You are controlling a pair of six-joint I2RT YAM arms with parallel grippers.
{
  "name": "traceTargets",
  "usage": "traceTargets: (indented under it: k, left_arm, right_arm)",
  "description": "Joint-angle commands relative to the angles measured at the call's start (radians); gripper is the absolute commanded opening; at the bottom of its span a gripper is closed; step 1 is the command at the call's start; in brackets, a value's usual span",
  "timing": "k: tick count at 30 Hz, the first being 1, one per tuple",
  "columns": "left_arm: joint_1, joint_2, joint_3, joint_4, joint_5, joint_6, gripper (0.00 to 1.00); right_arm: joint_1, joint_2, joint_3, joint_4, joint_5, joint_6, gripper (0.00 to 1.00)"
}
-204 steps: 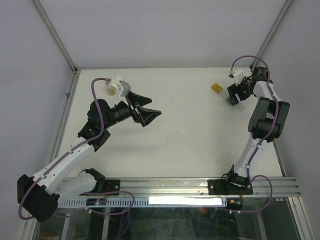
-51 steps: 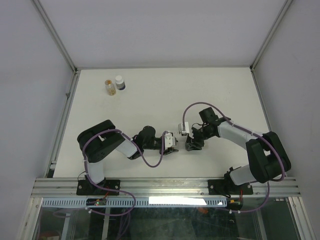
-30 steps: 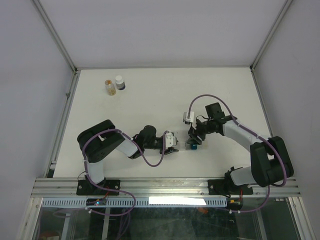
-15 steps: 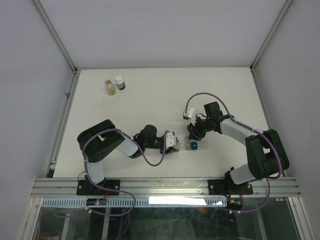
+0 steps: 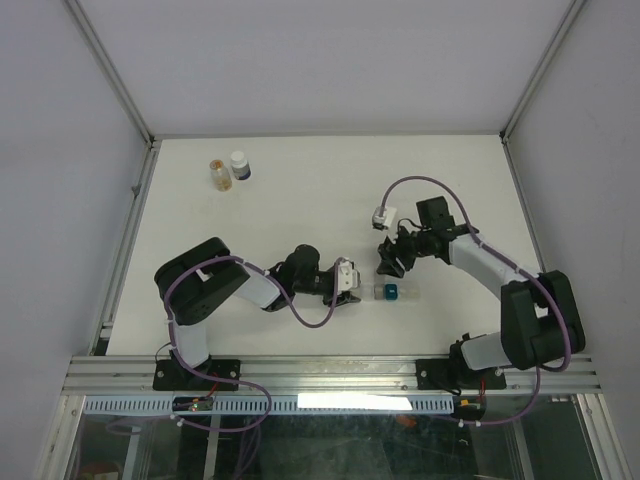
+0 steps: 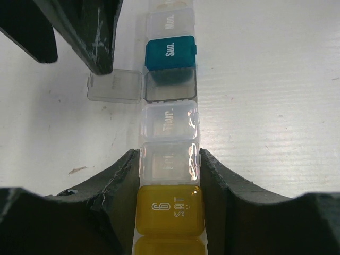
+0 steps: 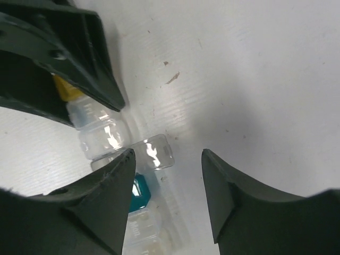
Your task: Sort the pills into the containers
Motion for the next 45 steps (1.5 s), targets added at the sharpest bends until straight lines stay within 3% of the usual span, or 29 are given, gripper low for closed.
traceTargets:
  k: [1,6,10,17,25,30,37,45]
  left_arm:
    - [0.006,-0.005,0.087,-0.151,0.058,0.047,0.23]
    - [0.03,0.017,0.177,-0.25,0.088,0.067,0.42]
    - [0.037,0.026,0.209,-0.255,0.075,0.05,0.66]
    - [0.038,-0.076,0.169,-0.166,0.032,-0.043,0.82]
    - [0.068,-0.31,0.078,-0.1,0.023,-0.353,0.87]
    - [0.199,-0.425,0.039,-0.09,0.023,-0.652,0.87]
    - [0.488,-0.507,0.005,-0.04,-0.003,-0.964,0.87]
    - [0.761,-0.394,0.187,-0.221,0.0,-1.155,0.86]
  right_arm:
    - [-0.057,-0.124,0.049,-0.064,-0.203,-0.046,0.57]
    - [-0.122,-0.208,0.054,-0.082,-0.261,-0.049,0.6]
    - [-0.182,-0.26,0.062,-0.098,-0.298,-0.047,0.62]
    - [-0.232,-0.33,0.067,-0.126,-0.352,-0.055,0.68]
    - [-0.23,-0.338,0.094,-0.283,-0.469,-0.234,0.69]
    - [-0.223,-0.343,0.131,-0.373,-0.517,-0.35,0.74]
    - [-0.162,-0.292,0.284,-0.45,-0.497,-0.235,0.75]
    - [-0.196,-0.339,0.134,-0.253,-0.5,-0.038,0.76]
